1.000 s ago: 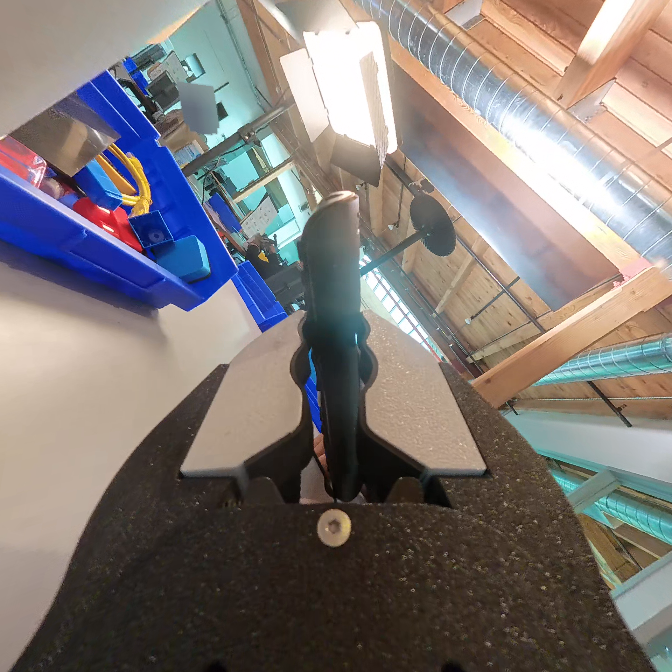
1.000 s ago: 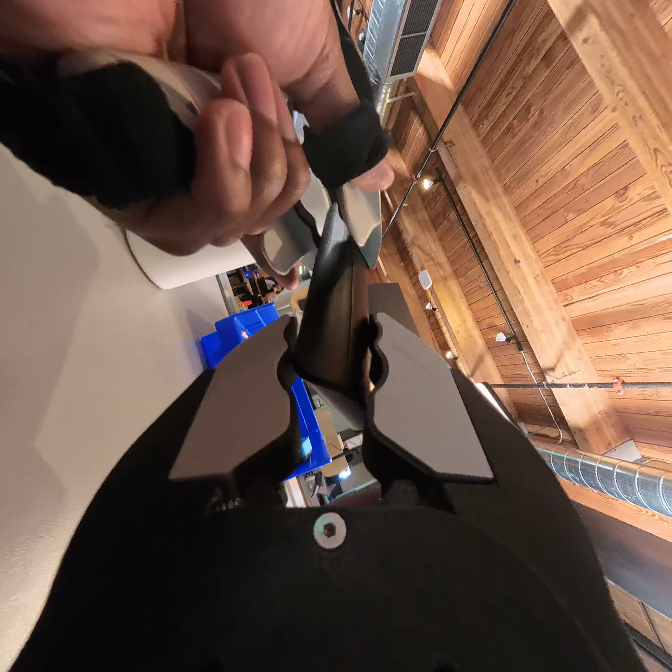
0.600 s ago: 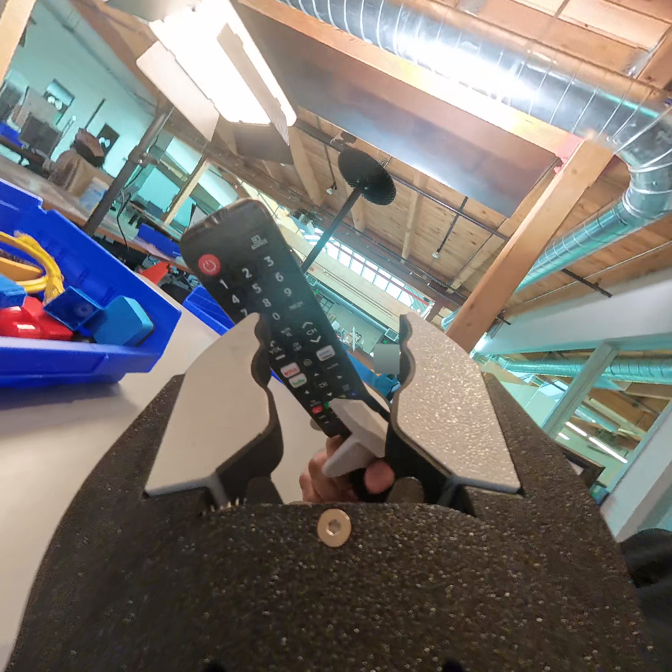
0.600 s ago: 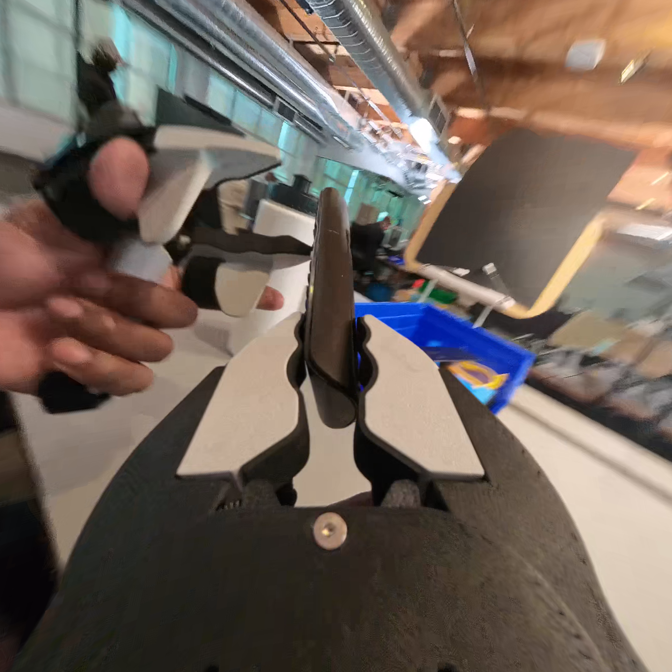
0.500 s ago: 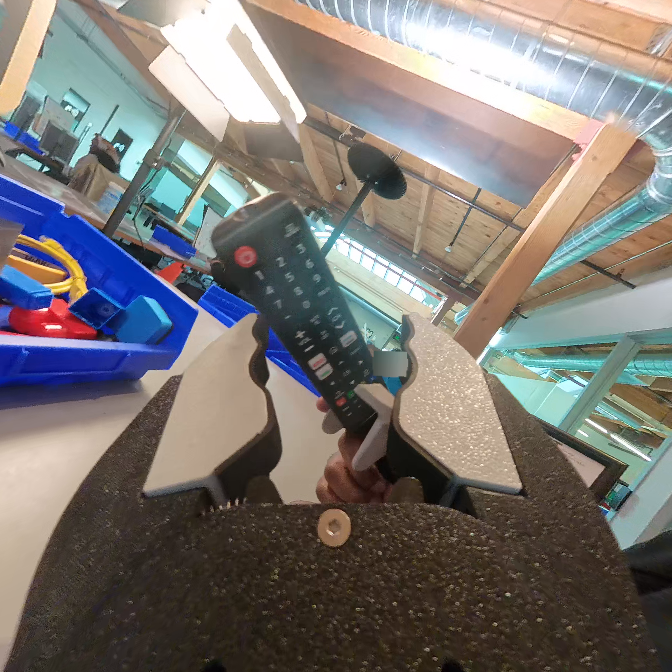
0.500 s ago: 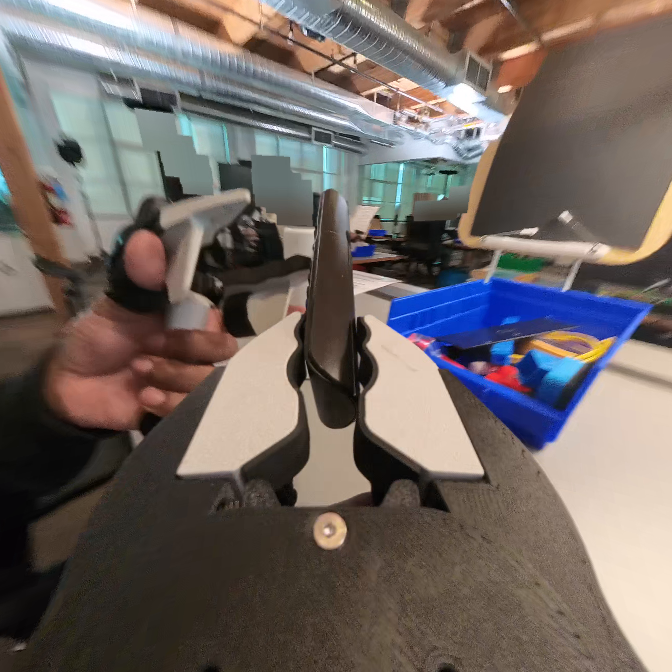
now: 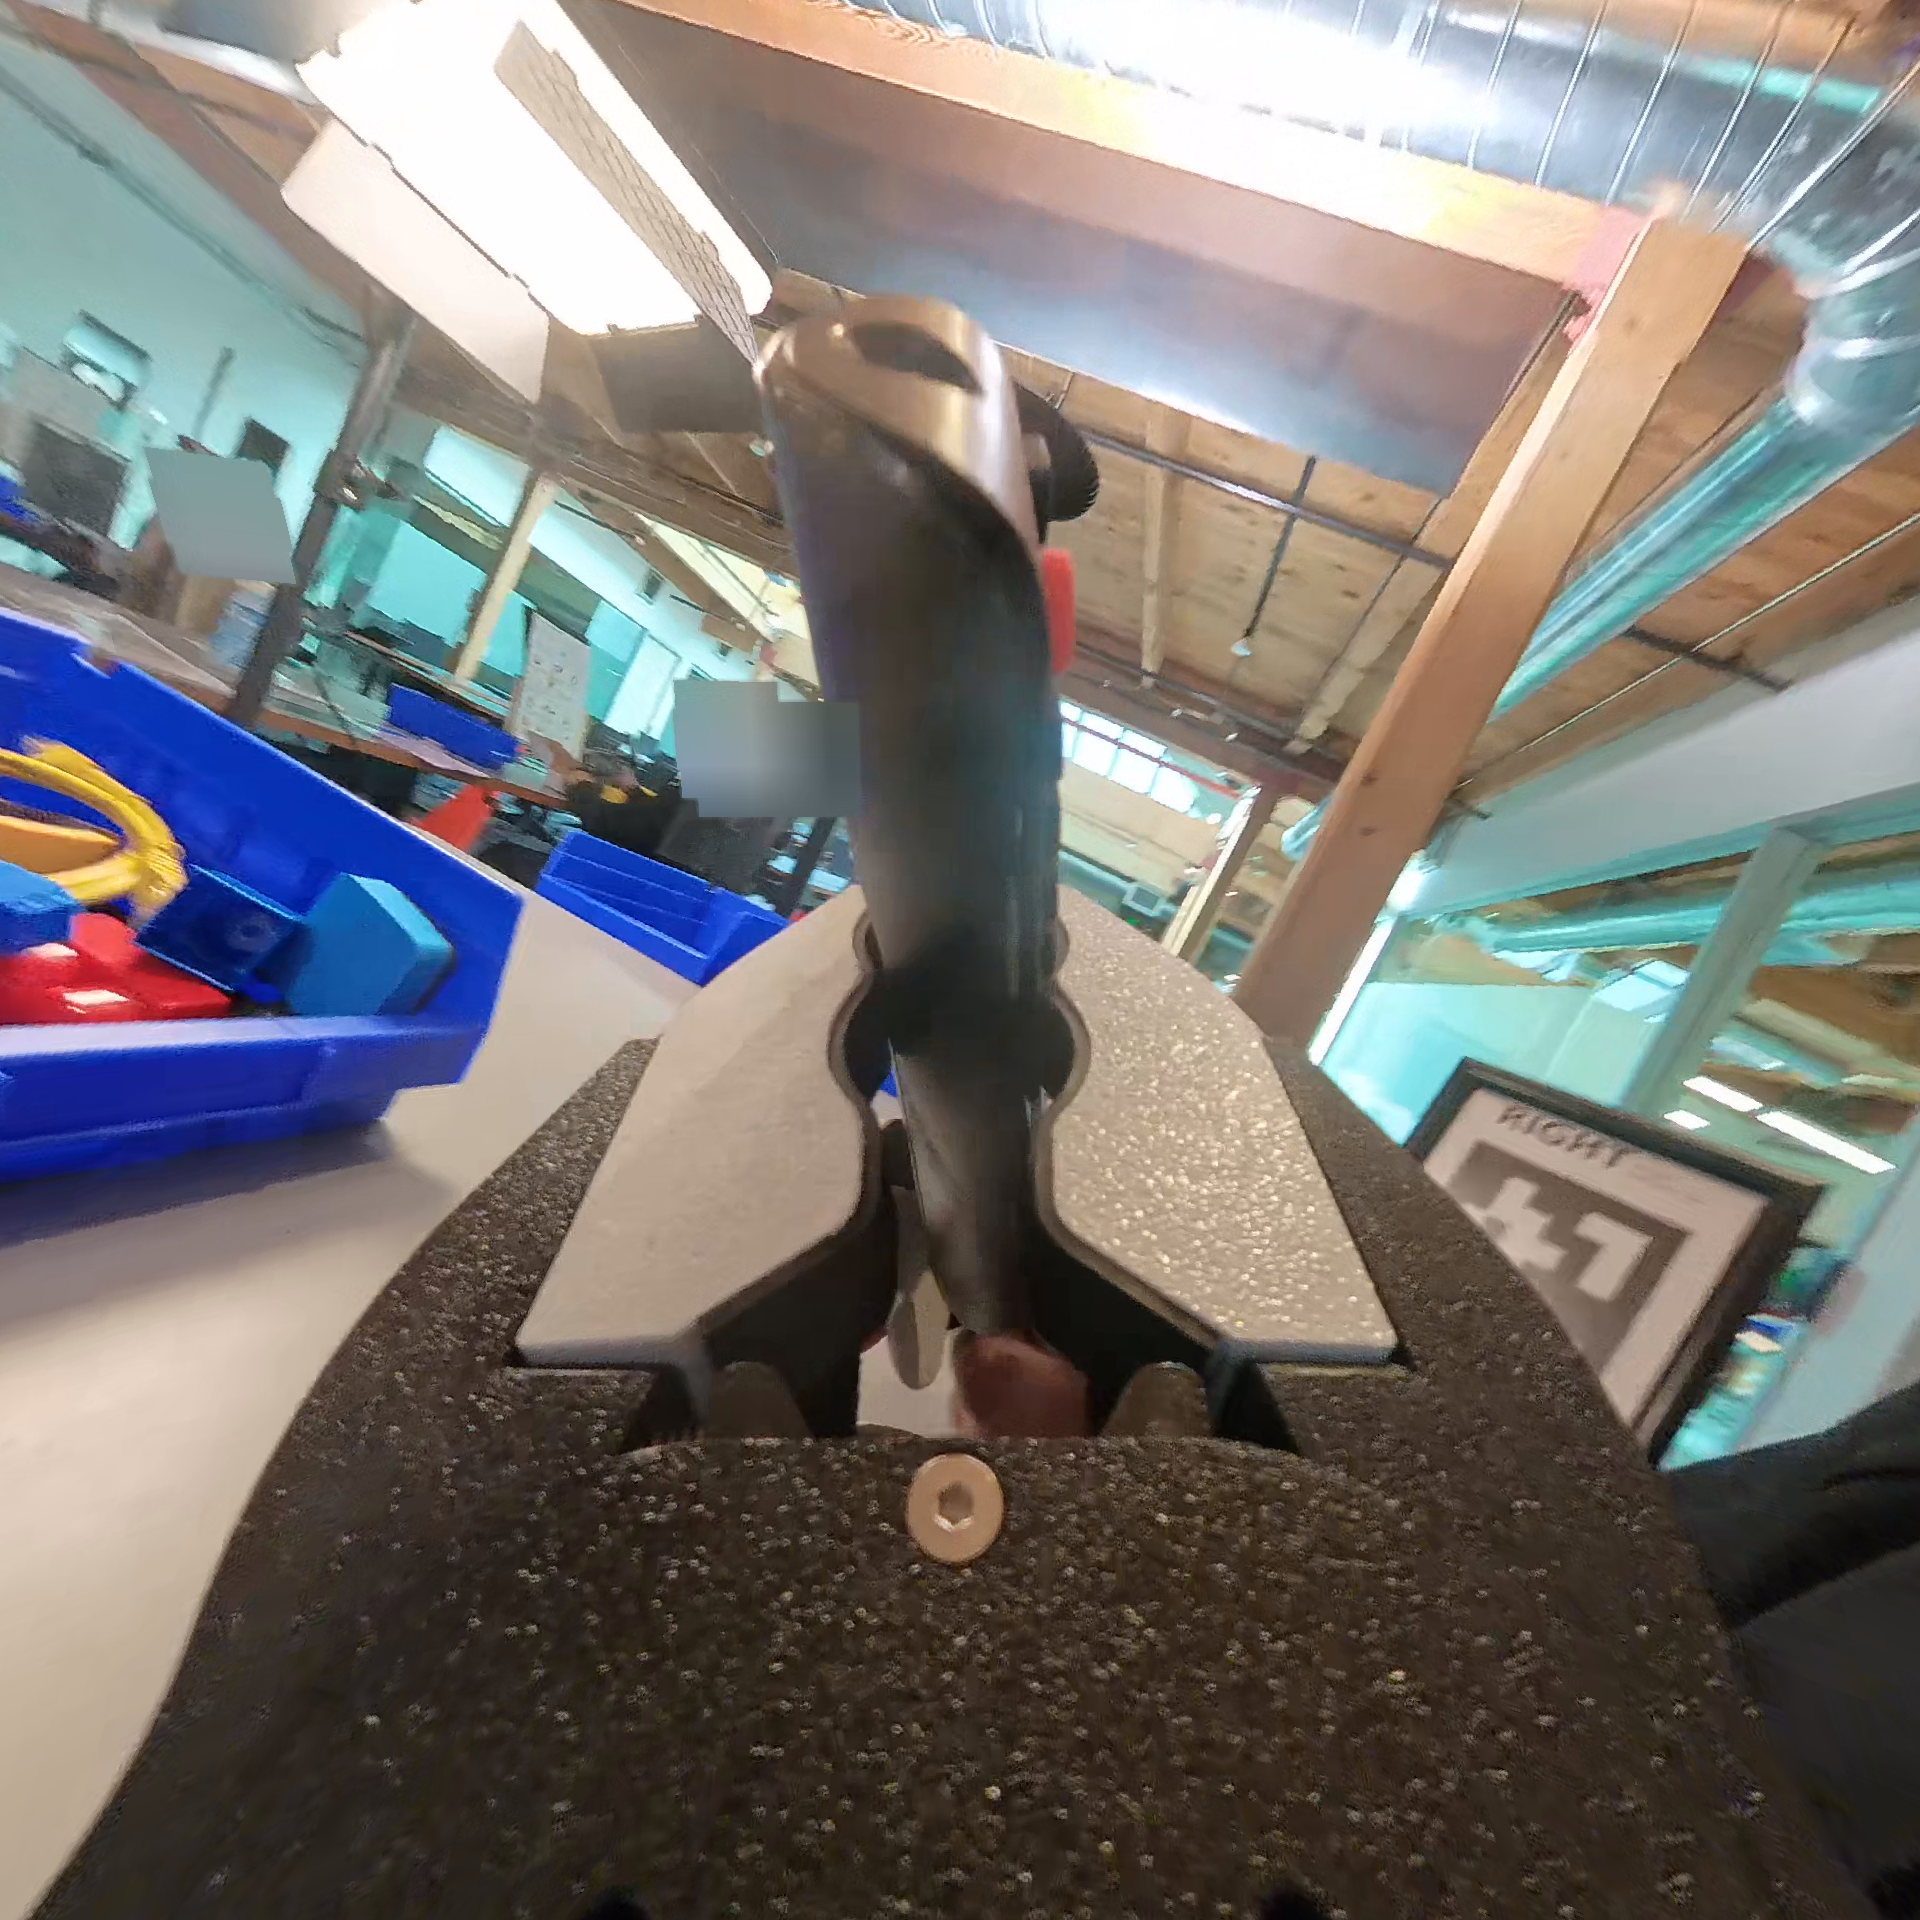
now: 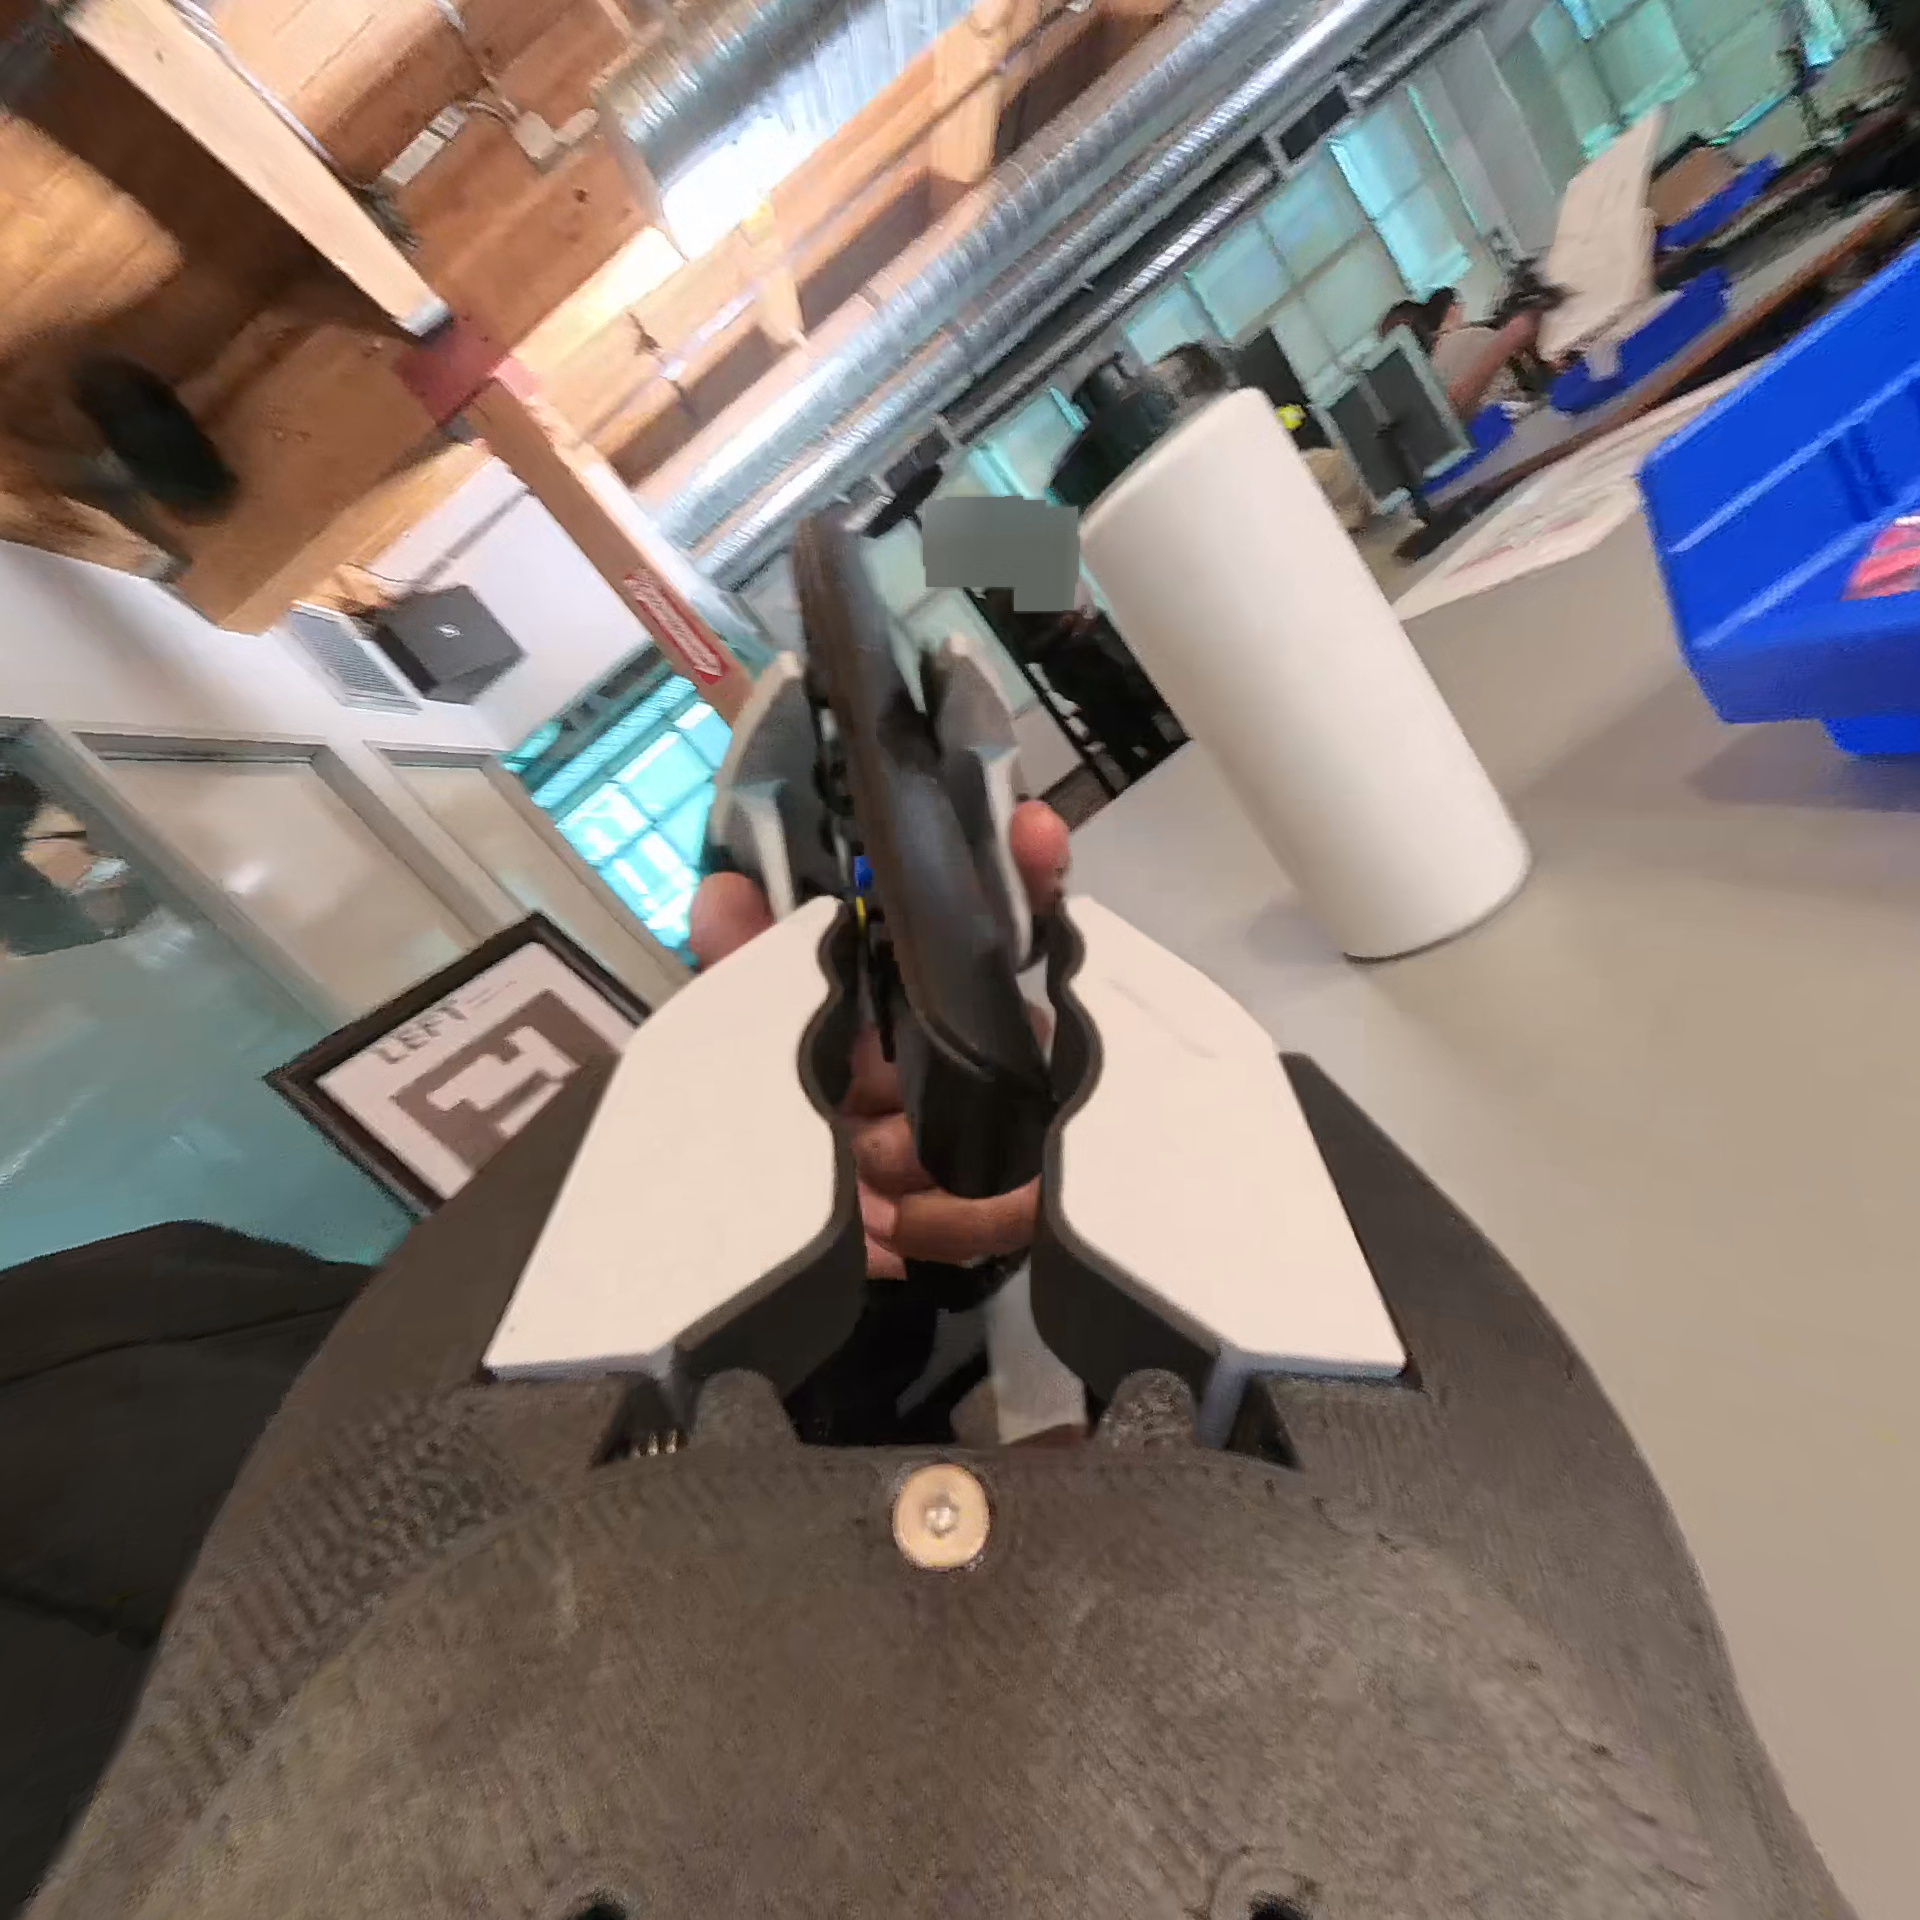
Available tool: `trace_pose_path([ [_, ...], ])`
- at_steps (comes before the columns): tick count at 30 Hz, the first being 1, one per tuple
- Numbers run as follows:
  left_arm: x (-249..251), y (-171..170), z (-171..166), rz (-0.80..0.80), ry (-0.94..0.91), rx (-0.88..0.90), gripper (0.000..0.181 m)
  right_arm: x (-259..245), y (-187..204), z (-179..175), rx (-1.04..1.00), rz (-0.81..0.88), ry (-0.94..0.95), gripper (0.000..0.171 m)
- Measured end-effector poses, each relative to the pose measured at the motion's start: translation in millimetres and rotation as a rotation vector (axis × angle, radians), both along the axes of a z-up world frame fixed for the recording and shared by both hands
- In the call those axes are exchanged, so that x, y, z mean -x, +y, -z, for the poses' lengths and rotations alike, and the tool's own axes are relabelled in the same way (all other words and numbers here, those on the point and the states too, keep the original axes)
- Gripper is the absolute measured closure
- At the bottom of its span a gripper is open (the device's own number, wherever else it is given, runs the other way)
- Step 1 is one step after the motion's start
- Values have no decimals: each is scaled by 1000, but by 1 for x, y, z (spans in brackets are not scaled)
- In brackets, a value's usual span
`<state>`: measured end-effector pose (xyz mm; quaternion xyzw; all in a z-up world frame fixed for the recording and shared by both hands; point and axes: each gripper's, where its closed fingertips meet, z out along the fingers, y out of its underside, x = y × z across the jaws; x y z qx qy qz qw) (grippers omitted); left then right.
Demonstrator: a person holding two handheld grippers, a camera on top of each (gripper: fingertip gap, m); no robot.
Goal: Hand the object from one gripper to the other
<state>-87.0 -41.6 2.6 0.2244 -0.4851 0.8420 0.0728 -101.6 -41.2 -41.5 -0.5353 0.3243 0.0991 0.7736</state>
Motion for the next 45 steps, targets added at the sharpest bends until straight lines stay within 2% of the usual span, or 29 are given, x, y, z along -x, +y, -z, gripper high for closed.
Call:
trace_pose_path([
  [6, -8, 17, -8, -198, -93, -103, 156, -13, -24, -2, 251, 259, -221, 122],
  [8, -16, 20, -1, -304, -123, -233, 156, -15, -30, -3, 378, 356, -340, 119],
  [12, -15, 15, 10, -473, -360, -538, 156, -8, -30, -11, 561, 453, -539, 118],
  [14, -4, 2, 20, -407, -462, -664, 156, 1, -27, -21, 595, 449, -624, 118],
  [16, 13, -11, 39, -269, -537, -799, 156, 16, -23, -32, 637, 412, -750, 116],
  [19, 31, -16, 62, -145, -647, -970, 156, 49, -14, -34, 758, 230, -945, 117],
  [21, 38, -15, 70, -120, -705, -1051, 156, 60, -14, -32, 845, 169, -990, 116],
  [24, 46, -15, 81, -101, -780, -1168, 156, 68, -13, -31, 937, 165, -1020, 116],
  [31, 55, -13, 112, -79, -951, -1439, 156, 72, -5, 3, 1203, 105, -1072, 118],
  [33, 58, -13, 116, -69, -994, -1475, 156, 74, -3, 15, 1246, 53, -1071, 121],
  [36, 62, -13, 119, -58, -1026, -1498, 155, 77, 0, 28, 1266, -22, -1073, 139],
  [45, 56, -13, 114, -108, -1045, -1487, 156, 73, 4, 33, 1276, -21, -1096, 146],
])
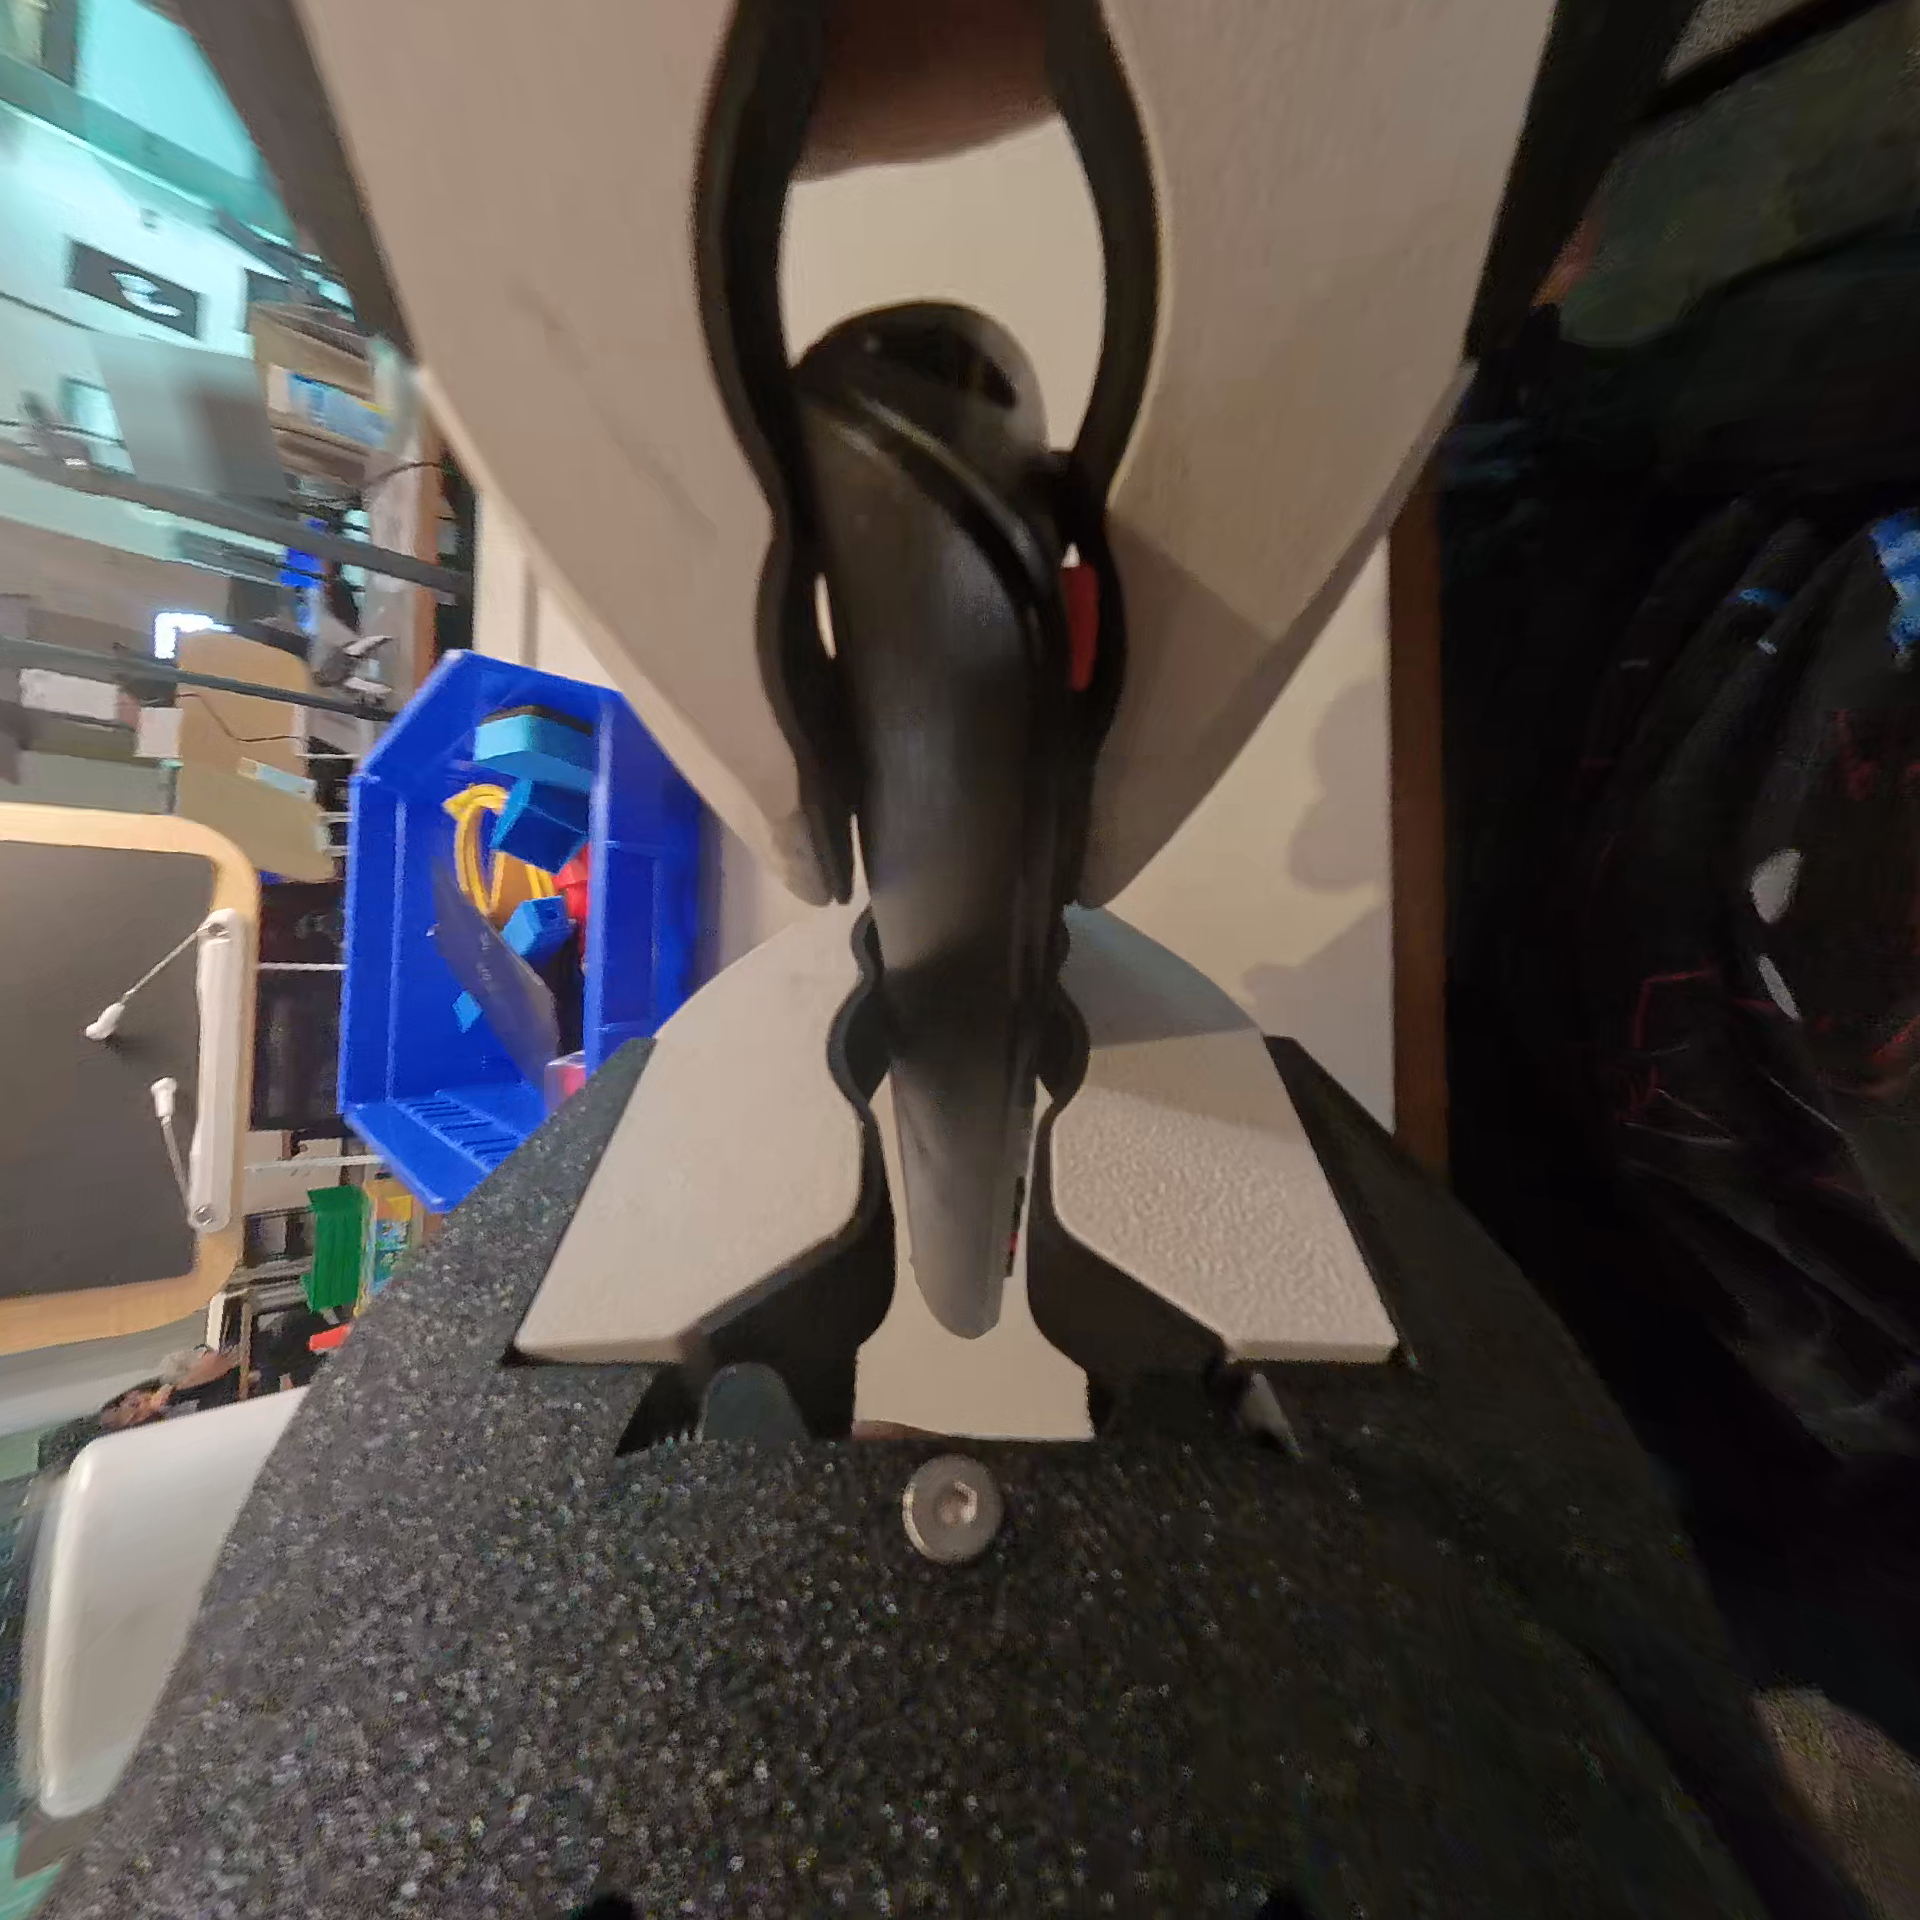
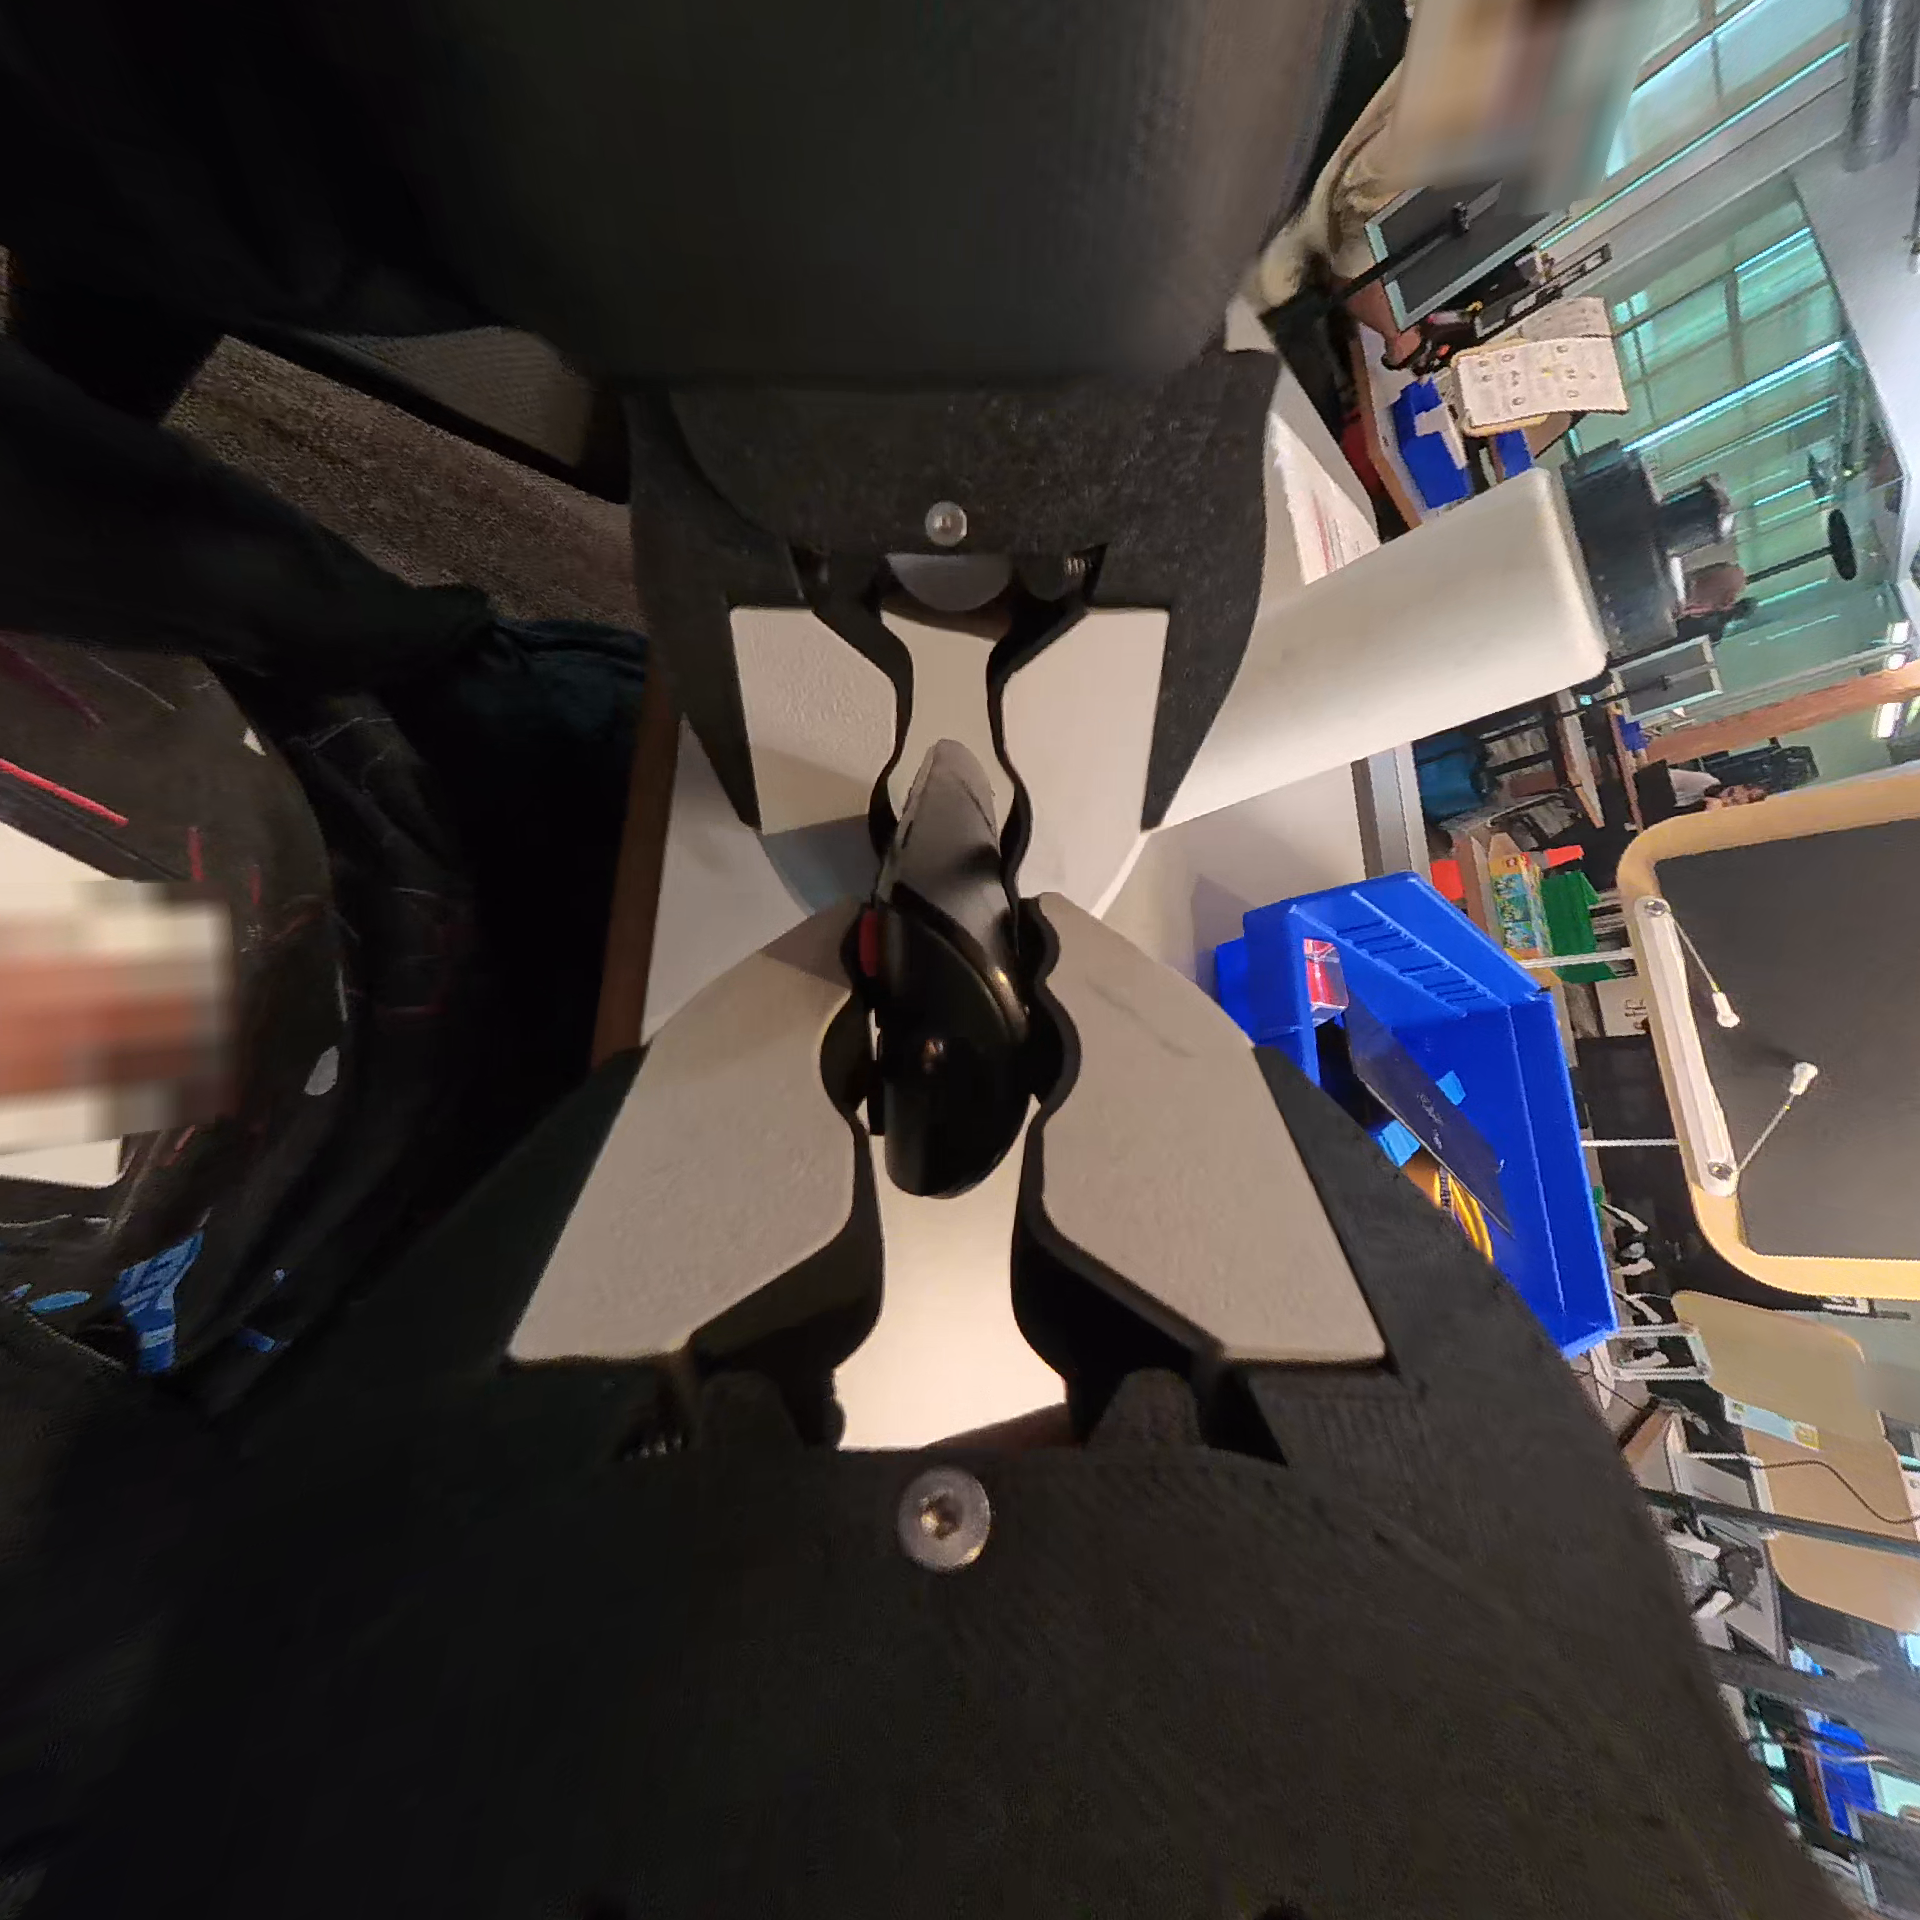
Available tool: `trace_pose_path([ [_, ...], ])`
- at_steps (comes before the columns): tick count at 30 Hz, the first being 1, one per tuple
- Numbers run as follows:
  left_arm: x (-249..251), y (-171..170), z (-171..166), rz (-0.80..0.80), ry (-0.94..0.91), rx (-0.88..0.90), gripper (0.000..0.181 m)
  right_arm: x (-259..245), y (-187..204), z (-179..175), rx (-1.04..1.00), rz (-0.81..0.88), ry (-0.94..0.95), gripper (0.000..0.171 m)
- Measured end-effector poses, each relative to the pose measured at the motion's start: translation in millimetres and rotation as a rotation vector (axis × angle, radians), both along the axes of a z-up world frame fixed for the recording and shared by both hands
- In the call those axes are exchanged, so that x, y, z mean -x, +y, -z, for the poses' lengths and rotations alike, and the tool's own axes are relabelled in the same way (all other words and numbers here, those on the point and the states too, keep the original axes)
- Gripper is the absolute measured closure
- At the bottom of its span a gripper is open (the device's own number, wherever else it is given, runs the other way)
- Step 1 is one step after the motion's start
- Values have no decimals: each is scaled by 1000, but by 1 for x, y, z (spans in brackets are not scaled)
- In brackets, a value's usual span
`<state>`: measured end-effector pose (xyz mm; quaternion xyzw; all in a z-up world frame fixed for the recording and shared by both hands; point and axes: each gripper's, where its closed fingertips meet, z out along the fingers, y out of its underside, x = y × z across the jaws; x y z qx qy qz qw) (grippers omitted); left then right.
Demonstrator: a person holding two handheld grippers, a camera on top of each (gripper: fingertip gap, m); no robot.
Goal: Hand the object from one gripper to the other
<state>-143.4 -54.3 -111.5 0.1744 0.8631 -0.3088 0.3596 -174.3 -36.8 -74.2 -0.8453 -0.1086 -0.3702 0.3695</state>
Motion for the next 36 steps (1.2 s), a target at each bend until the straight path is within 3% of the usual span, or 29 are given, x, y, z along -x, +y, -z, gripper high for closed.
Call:
trace_pose_path([
  [2, -7, -2, -16, -19, -15, 110, 148, -5, -2, -10, -62, 9, -13, 146],
  [4, -15, -1, -43, -43, -15, 290, 123, -10, -9, -25, -153, 13, -6, 146],
  [9, -23, 7, -104, 1, 172, 781, 97, -10, -34, -75, -516, -69, 81, 147],
  [15, -18, 21, -141, 203, 463, 1190, 90, -5, -58, -106, -874, -254, 278, 146],
  [19, -5, 19, -143, 412, 887, 1317, 90, -3, -65, -121, -1105, -397, 436, 147],
  [22, 7, 9, -146, 520, 1069, 1398, 106, -13, -53, -118, -1247, -431, 572, 147],
  [24, 9, 8, -150, 533, 1052, 1469, 134, -23, -38, -104, -1243, -381, 626, 147],
  [26, -4, 17, -151, 456, 1015, 1563, 152, -28, -22, -88, -1170, -327, 647, 146],
  [31, -22, 32, -148, 329, 844, 1527, 155, -53, -22, -72, -1051, -53, 514, 133],
  [36, -28, 34, -144, 121, 347, 1272, 155, -57, -38, -73, -871, 99, 244, 131],
])
